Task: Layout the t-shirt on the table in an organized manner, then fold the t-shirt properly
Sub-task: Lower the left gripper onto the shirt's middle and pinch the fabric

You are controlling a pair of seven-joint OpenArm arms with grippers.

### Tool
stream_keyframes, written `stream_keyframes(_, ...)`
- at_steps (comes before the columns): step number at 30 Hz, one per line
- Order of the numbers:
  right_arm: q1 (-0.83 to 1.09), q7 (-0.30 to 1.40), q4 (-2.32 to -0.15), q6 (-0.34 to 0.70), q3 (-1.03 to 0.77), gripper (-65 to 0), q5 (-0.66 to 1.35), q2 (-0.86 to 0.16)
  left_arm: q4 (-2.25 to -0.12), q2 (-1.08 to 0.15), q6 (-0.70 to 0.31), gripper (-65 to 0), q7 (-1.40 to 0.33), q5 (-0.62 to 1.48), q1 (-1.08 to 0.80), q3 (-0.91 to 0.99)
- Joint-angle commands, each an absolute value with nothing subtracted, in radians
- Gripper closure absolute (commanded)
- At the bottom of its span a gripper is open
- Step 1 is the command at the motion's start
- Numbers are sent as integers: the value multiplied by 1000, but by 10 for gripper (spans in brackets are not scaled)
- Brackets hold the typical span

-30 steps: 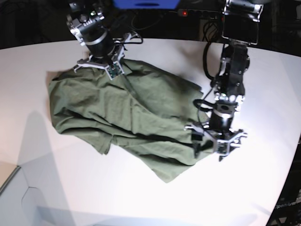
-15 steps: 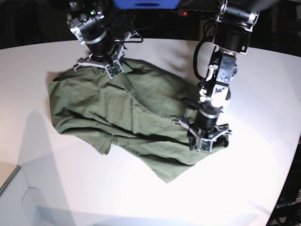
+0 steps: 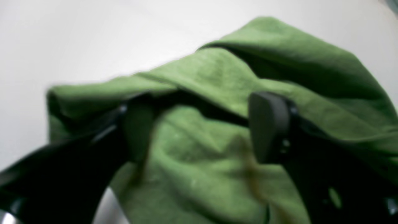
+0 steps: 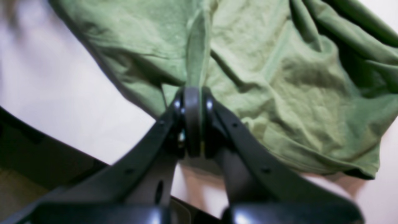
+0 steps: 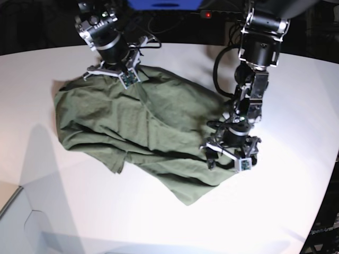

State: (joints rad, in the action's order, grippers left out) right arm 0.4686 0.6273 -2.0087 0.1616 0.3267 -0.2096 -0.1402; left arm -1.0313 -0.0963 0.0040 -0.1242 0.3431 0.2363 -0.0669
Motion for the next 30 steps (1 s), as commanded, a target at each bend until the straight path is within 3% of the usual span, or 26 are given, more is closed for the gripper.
stream_keyframes(1, 469, 605, -2025, 163, 326, 0, -211, -151, -1043, -96, -2, -521, -104, 363, 260, -67)
stream_keyframes(25, 472, 605, -2023, 163, 328, 0, -211, -162, -880, -15, -5, -522, -99, 441, 395, -70)
stream_keyframes(27, 473, 605, -2023, 163, 328, 0, -211, -162, -865, -13, -5, -458, -99, 441, 420, -71)
stream_keyframes(30, 473, 607, -2023, 163, 328, 0, -211, -162, -822, -2, -5, -285, -99, 441, 456, -71)
